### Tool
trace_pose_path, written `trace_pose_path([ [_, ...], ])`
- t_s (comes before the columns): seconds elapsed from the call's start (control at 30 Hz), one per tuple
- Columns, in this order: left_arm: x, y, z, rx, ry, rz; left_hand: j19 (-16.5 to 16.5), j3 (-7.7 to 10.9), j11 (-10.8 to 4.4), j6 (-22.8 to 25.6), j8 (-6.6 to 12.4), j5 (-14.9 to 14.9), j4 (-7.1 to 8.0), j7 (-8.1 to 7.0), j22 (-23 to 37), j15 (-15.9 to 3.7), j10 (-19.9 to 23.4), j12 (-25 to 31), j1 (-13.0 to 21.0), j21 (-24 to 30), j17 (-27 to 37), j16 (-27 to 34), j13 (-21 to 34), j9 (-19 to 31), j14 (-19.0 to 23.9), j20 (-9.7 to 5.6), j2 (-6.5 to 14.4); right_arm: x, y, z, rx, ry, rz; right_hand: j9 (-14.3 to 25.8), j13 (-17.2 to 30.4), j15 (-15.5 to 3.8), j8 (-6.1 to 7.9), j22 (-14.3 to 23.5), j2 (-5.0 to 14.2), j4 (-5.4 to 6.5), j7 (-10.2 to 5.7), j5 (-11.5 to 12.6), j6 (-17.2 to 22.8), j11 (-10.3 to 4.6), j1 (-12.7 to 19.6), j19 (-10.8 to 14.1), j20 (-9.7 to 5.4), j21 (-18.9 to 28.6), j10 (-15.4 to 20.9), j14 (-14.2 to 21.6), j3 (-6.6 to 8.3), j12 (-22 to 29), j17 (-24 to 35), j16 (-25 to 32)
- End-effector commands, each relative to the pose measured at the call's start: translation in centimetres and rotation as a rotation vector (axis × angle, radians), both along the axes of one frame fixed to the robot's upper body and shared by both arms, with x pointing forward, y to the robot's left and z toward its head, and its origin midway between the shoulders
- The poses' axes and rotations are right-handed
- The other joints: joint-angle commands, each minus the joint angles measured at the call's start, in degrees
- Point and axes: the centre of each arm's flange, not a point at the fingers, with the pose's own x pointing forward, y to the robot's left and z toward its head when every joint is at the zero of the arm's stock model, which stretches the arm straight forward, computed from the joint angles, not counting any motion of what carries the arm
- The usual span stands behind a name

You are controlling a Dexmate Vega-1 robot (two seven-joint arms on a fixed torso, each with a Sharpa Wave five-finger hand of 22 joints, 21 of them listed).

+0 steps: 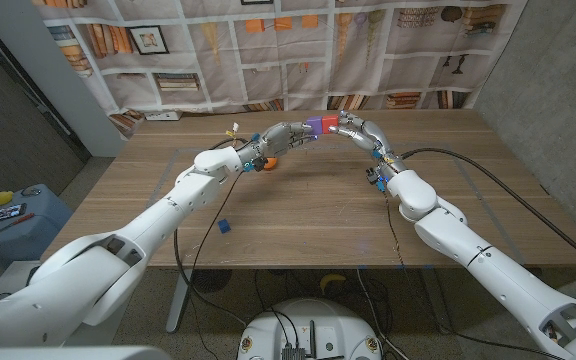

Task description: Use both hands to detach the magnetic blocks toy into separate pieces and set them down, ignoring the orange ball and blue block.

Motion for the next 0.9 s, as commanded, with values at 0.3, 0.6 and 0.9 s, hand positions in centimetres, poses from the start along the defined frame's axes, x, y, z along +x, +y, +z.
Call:
trace_pose_path([
  [0.3, 0.05, -0.52, -0.58, -0.071, 0.011, 0.045, 3.8, -1.06, -1.08, 8.6, 2.33, -0.1, 0.1, -0.85, 0.3, -1.42, 5.3, 1.1, 3.8, 0.8, 0.0, 0.8, 0.1, 0.3, 4.3, -0.14, 0.4, -0.2, -0.02, -0.19, -0.007, -0.004, -0.008, 0.0, 0.1, -0.29, 2.35, 0.1, 4.16, 0.25, -7.29, 0.4, 7.8, 0.15, 3.2, -0.1, 0.09, 0.1, 0.1, -0.1, -0.32, 0.0, 0.3, -0.1],
  [0.6, 0.02, -0.75, -0.62, -0.087, 0.016, 0.064, 6.0, -1.74, -1.51, 14.2, 3.66, -0.1, 0.21, -2.28, 0.3, -2.56, 8.4, 1.3, 5.5, 1.0, 0.0, 0.8, 0.1, 0.4, 6.8, -0.88, 1.2, -0.27, 0.16, -0.2, -0.017, -0.007, -0.013, 0.0, 0.1, -0.28, 2.31, 0.1, 4.21, 0.27, -7.29, 0.4, 7.8, 0.04, 3.3, -0.1, 0.12, 0.1, 0.1, 0.0, -0.44, 0.0, 0.3, -0.1],
  [0.9, 0.04, -1.02, -0.63, -0.081, 0.012, 0.075, 7.5, -2.4, -2.54, 18.9, 4.75, -0.2, 0.25, -3.17, 0.4, -3.27, 10.2, 1.2, 6.7, 1.1, 0.0, 0.8, 0.0, 0.5, 8.7, -1.16, 1.9, -0.32, 0.3, -0.24, -0.025, -0.007, -0.013, 0.0, 0.1, -0.27, 2.22, 0.1, 4.24, 0.28, -7.32, 0.4, 7.7, 0.08, 3.4, -0.1, 0.12, 0.1, 0.2, 0.0, -0.59, 0.0, 0.3, -0.1],
])
